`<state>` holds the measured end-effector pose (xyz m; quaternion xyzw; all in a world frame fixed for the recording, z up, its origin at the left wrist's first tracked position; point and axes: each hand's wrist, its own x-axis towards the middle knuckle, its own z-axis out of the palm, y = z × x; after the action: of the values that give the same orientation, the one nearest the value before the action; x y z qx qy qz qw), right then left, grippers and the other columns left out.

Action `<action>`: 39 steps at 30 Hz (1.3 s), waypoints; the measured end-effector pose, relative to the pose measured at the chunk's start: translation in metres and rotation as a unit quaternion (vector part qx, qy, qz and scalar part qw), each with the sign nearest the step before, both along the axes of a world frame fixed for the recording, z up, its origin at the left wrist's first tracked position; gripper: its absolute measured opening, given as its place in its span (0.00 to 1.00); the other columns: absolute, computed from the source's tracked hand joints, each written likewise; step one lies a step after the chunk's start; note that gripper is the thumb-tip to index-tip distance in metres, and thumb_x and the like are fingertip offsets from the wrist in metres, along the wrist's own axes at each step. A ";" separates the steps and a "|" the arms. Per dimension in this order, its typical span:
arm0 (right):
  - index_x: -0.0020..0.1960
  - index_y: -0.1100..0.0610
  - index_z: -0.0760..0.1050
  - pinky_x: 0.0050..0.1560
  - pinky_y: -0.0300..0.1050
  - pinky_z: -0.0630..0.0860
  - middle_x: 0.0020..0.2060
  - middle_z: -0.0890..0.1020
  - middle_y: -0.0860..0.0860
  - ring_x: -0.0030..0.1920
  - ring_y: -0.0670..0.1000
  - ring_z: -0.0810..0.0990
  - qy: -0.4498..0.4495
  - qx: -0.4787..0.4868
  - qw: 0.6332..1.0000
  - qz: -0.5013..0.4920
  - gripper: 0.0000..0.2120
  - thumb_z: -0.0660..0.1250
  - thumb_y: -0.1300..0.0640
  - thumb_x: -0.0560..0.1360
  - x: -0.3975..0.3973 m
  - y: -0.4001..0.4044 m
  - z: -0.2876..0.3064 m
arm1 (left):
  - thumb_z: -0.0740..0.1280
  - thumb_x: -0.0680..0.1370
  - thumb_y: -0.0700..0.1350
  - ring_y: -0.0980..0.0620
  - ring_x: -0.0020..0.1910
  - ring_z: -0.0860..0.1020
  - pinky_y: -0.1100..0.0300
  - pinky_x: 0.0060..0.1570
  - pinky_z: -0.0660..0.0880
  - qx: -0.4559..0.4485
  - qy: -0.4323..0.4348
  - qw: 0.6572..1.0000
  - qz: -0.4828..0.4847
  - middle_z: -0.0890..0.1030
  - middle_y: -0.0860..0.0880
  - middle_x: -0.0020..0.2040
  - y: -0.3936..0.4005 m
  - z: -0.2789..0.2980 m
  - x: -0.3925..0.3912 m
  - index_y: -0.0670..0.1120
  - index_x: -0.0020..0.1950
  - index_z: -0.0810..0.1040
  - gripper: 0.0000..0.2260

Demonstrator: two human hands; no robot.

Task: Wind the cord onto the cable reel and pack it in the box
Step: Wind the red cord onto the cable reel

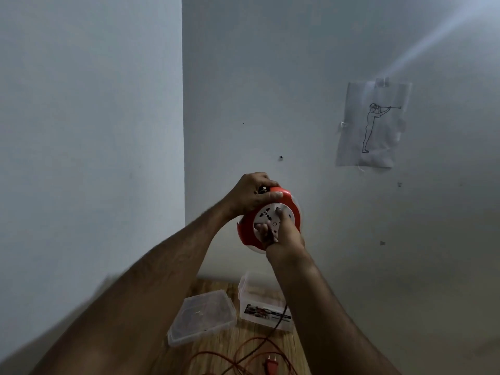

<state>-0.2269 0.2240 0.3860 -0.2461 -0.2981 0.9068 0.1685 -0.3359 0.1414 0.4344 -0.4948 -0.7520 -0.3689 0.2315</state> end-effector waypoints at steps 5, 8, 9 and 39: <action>0.68 0.61 0.68 0.44 0.51 0.85 0.47 0.82 0.64 0.44 0.56 0.86 0.049 -0.101 0.993 0.044 0.28 0.75 0.53 0.74 0.011 -0.001 0.008 | 0.69 0.77 0.54 0.58 0.43 0.79 0.64 0.43 0.78 0.000 0.005 1.000 -0.004 0.80 0.51 0.45 0.001 0.000 0.000 0.44 0.58 0.82 0.16; 0.63 0.62 0.70 0.40 0.49 0.85 0.46 0.84 0.63 0.43 0.58 0.87 0.029 -0.008 0.999 0.040 0.22 0.73 0.52 0.76 0.017 0.001 0.004 | 0.69 0.78 0.53 0.59 0.42 0.79 0.66 0.42 0.76 0.005 -0.001 1.000 -0.010 0.80 0.52 0.44 0.000 0.003 0.000 0.44 0.57 0.83 0.15; 0.62 0.62 0.71 0.38 0.48 0.84 0.46 0.85 0.63 0.43 0.59 0.87 0.023 0.047 0.998 0.029 0.20 0.72 0.53 0.77 0.018 0.001 0.000 | 0.69 0.78 0.53 0.59 0.42 0.79 0.67 0.41 0.76 0.010 -0.003 1.000 -0.013 0.79 0.52 0.44 -0.001 0.004 0.000 0.44 0.57 0.83 0.15; 0.71 0.53 0.72 0.33 0.52 0.84 0.59 0.78 0.69 0.40 0.62 0.85 0.086 0.987 0.044 -0.129 0.30 0.76 0.57 0.71 0.013 0.062 -0.010 | 0.70 0.76 0.55 0.58 0.44 0.80 0.65 0.44 0.78 -0.011 -0.016 1.000 -0.007 0.80 0.52 0.46 -0.013 0.007 -0.001 0.44 0.59 0.82 0.18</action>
<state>-0.2134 0.2855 0.3756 0.1952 -0.8617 -0.2546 0.3931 -0.3374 0.1284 0.4417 -0.4962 -0.7564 -0.3701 0.2111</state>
